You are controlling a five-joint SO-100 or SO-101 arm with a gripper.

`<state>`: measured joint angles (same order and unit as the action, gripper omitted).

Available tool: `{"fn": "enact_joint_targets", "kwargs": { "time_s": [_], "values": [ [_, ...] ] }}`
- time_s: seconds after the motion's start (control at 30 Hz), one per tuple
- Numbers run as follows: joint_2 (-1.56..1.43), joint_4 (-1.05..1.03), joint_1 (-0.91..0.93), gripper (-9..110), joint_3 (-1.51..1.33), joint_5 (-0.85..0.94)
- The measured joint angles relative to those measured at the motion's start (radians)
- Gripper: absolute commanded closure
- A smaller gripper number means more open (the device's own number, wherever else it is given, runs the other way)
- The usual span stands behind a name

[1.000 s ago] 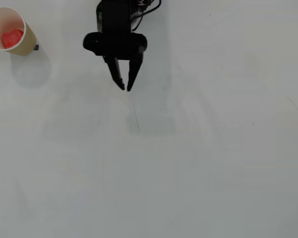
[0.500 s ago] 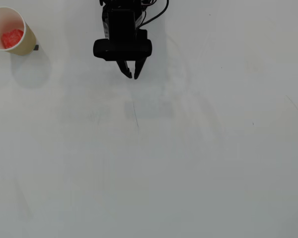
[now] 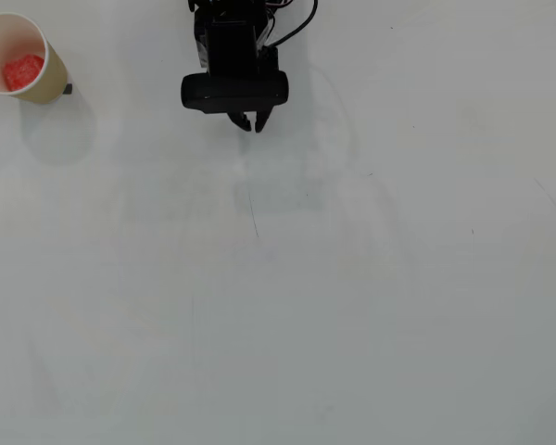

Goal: Pick up the cube and drop it in the cup.

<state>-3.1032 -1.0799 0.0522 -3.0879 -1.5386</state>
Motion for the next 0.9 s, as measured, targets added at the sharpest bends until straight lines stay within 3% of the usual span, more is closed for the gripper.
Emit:
{"fn": "enact_joint_targets", "kwargs": {
  "time_s": [0.17, 0.9],
  "values": [
    [0.000, -0.081, -0.011, 101, 0.000, 0.000],
    [0.000, -0.086, -0.009, 101, 0.000, 0.000]
  ]
}}
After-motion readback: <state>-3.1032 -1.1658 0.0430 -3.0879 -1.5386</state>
